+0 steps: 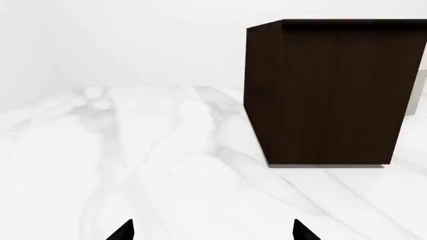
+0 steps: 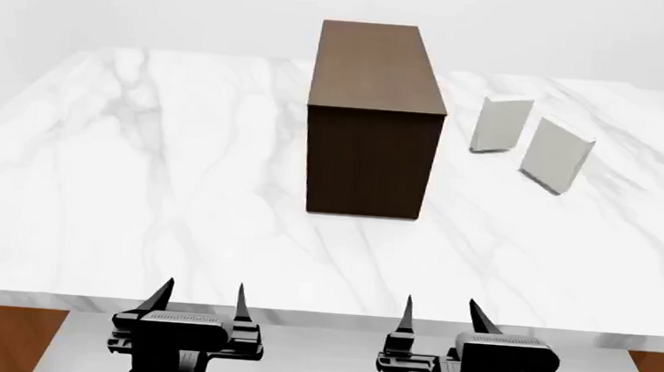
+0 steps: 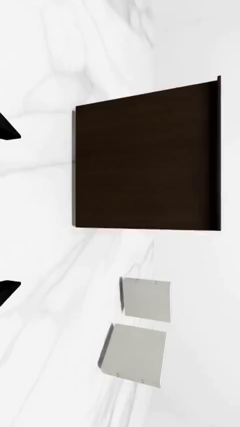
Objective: Pick up the book on the right and place it under the cabinet shelf.
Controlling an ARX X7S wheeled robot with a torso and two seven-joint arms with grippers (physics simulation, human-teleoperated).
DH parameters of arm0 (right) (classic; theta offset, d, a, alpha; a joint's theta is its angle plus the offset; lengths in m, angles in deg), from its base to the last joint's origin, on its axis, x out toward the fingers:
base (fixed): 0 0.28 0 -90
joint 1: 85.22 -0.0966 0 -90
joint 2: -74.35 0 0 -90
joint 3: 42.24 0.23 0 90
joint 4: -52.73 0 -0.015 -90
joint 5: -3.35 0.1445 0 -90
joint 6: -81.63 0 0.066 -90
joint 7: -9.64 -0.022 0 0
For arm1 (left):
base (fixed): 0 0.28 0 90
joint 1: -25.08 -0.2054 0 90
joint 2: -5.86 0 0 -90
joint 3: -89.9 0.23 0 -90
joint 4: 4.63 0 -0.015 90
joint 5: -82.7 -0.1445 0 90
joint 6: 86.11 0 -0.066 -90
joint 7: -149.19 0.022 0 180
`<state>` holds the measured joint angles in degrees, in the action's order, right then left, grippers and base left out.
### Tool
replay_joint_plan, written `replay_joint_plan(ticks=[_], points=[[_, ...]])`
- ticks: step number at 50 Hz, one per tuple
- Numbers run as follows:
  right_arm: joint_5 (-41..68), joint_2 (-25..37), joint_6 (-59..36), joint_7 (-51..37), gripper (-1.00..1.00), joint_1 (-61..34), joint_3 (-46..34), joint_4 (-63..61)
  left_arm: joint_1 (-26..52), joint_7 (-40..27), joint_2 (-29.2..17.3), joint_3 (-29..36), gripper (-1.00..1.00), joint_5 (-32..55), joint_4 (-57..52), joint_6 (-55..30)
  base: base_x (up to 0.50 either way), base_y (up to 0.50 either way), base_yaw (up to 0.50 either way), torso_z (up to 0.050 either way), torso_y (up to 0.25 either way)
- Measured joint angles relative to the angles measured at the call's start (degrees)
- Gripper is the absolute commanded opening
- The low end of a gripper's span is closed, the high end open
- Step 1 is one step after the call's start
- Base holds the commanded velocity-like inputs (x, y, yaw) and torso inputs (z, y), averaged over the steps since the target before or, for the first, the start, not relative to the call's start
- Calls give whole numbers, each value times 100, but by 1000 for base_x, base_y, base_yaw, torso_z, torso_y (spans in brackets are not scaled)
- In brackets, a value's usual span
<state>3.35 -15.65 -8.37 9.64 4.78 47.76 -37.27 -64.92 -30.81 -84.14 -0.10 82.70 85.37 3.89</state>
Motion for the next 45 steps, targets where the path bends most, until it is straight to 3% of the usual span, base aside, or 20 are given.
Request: replay_joint_plan(ticks=[18,45], points=[[167,209,-314,-295,100,9,-302,-335,-34,-275,-226,224,100,190,-404,-255,0,0,0,0,0],[348,589,-2085,-573,100,-784,-588,-2173,650,-654,-628,265,100,587,-2328,-2179,0,0,0,0,0]])
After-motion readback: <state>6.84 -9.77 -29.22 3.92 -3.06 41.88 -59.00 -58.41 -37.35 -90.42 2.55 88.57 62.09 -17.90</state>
